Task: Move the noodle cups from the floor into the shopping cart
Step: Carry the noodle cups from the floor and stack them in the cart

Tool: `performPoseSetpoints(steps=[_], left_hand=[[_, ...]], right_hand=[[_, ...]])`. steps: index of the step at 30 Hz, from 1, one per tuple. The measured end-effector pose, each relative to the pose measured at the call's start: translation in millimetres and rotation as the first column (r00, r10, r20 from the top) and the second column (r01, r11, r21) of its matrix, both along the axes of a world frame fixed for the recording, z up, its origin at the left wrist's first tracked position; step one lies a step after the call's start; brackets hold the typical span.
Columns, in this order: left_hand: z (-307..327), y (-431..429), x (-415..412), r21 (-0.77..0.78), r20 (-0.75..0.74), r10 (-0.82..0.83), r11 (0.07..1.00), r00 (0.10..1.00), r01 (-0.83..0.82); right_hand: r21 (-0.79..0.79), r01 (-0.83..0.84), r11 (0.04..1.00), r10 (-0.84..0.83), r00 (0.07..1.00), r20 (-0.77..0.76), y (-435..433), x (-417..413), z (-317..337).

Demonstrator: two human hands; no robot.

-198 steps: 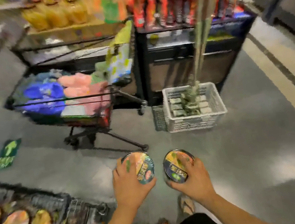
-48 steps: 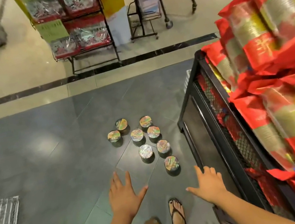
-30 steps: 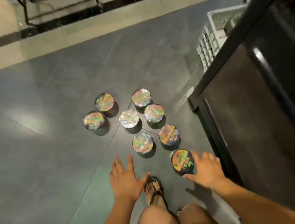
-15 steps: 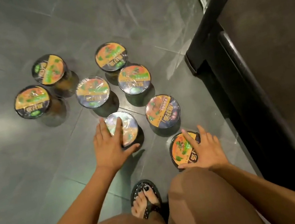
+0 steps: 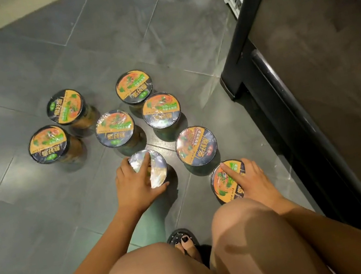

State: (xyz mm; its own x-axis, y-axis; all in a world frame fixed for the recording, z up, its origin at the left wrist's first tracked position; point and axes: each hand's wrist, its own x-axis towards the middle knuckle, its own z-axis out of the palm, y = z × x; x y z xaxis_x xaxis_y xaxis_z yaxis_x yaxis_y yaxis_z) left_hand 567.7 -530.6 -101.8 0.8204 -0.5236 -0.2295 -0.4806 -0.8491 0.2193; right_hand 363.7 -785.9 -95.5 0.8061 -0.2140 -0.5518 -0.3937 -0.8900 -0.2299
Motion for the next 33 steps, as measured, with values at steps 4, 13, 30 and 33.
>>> performPoseSetpoints(steps=[4, 13, 30, 33], left_hand=[[54.1, 11.2, 0.1, 0.000, 0.004, 0.013, 1.000, 1.000, -0.013], [299.3, 66.3, -23.6, -0.034, 0.070, 0.424, 0.906, 0.903, -0.423], [681.9, 176.0, -307.9, 0.073, 0.130, 0.914, 0.379, 0.385, -0.923], [699.7, 203.3, -356.8, 0.086, 0.159, 0.953, 0.246, 0.257, -0.965]], right_hand=[[0.019, 0.250, 0.968, -0.250, 0.963, 0.102, -5.2, 7.6, 50.6], [0.005, 0.462, 0.887, -0.447, 0.856, 0.260, 29.0, 84.1, 280.5], [0.293, -0.237, 0.926, 0.185, 0.963, 0.195, 199.7, -18.4, 650.9], [0.326, -0.399, 0.857, 0.339, 0.913, 0.226, 230.5, -31.0, 677.3]])
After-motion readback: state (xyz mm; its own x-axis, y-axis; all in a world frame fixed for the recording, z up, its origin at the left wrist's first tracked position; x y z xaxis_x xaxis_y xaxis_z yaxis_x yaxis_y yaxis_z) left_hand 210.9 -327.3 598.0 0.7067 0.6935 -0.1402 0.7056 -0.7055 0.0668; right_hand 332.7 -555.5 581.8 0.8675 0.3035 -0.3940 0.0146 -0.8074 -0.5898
